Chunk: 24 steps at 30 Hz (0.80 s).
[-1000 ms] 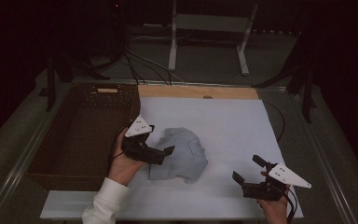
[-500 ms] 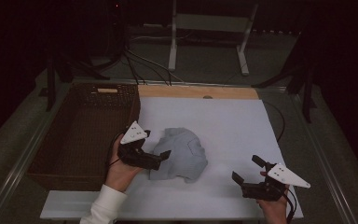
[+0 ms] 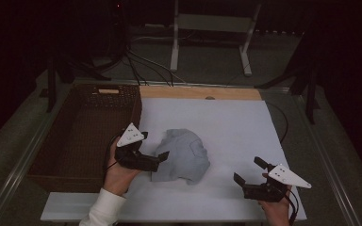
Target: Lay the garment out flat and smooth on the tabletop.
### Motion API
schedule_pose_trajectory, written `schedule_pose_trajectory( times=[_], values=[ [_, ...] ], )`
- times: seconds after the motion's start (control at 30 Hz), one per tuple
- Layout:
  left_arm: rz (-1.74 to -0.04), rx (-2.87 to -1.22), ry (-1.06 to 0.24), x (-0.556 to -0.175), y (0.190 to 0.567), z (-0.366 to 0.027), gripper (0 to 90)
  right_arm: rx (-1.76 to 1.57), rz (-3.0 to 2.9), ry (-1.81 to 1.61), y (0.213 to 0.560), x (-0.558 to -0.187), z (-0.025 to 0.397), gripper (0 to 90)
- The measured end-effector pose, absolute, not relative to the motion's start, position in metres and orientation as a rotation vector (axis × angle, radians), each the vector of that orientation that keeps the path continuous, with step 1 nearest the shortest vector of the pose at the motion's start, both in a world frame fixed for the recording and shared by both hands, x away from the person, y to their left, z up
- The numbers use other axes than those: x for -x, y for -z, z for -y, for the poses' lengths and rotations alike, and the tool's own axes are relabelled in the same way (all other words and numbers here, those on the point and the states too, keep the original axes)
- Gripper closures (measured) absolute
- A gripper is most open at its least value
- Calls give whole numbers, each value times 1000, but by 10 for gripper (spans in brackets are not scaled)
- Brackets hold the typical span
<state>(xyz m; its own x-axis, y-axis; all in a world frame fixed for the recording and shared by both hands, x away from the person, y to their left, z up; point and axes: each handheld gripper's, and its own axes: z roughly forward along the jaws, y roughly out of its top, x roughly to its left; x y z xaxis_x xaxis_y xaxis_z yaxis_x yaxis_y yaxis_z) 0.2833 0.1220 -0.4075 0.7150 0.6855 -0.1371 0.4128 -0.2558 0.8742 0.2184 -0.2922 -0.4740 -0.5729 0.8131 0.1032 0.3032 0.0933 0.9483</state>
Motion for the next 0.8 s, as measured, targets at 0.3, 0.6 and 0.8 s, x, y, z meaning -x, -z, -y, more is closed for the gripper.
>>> schedule_pose_trajectory(
  times=[0.3,0.6,0.8],
  values=[
    [-860,-1883,-310,-284,411,-123,1,-1118,-1941,-1465,476,-221,292,3],
    [-867,-1879,-291,-285,413,-123,1,-1121,-1965,-1458,474,-222,279,3],
    [-865,-1882,-296,-284,414,-123,1,-1096,-2003,-1461,469,-229,265,3]
  ],
)
